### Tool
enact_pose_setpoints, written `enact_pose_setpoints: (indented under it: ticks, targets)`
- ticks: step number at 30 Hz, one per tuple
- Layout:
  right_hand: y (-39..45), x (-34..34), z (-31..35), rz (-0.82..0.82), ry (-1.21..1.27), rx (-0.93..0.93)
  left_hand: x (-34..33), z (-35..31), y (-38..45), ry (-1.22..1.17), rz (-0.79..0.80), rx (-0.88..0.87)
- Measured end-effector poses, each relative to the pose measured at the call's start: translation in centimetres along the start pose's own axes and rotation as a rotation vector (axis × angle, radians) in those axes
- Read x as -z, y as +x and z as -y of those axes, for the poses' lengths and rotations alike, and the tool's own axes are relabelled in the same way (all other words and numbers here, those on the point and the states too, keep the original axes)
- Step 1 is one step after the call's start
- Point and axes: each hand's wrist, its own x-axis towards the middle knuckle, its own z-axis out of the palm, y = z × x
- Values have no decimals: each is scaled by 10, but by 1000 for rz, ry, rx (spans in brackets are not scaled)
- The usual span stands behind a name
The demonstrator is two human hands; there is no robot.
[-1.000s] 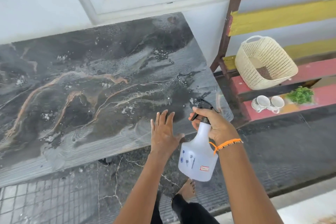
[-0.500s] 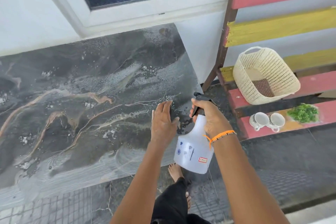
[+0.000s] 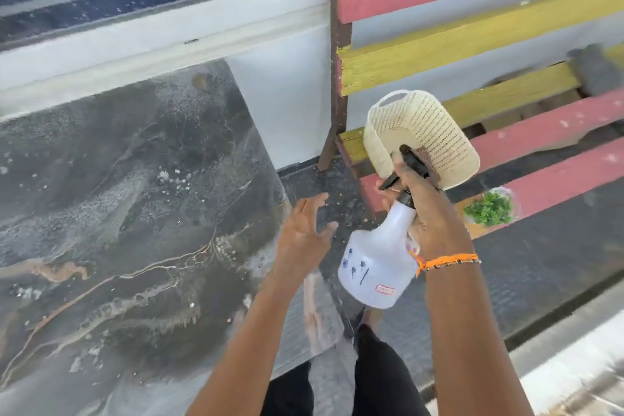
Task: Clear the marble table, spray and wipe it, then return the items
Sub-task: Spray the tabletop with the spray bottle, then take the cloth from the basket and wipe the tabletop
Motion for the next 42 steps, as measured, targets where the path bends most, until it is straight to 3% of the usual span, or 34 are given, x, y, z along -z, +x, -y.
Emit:
enact_pose_setpoints:
  ticks: [4,8,12,15,22,27,36,40,42]
  targets:
    - [43,28,26,-159,-135,187,-43,-41,37,-38,116,-34]
    - [98,50,54,-156,-275,366,-83,-76,78,-55,153,-8]
    - [161,73,74,-180,-334,342,-125,-101,122,-114,139,107]
    - [204,83,75,-200,-548,358,-145,-112,145,-131,114,164]
    - [288,94,81,10,-921,430,-161,-114,187,-108,50,340]
    - [333,97,60,29,-918,415,-167,-110,213,-153,3,424]
    - [358,94,29,124,-852,375,-188,-106,230,-141,43,427]
    - [347,117,15,-25,-735,190,-192,-102,234,-182,38,451]
    - [345,135,0,-120,-841,-8,-194,-100,236,-181,41,471]
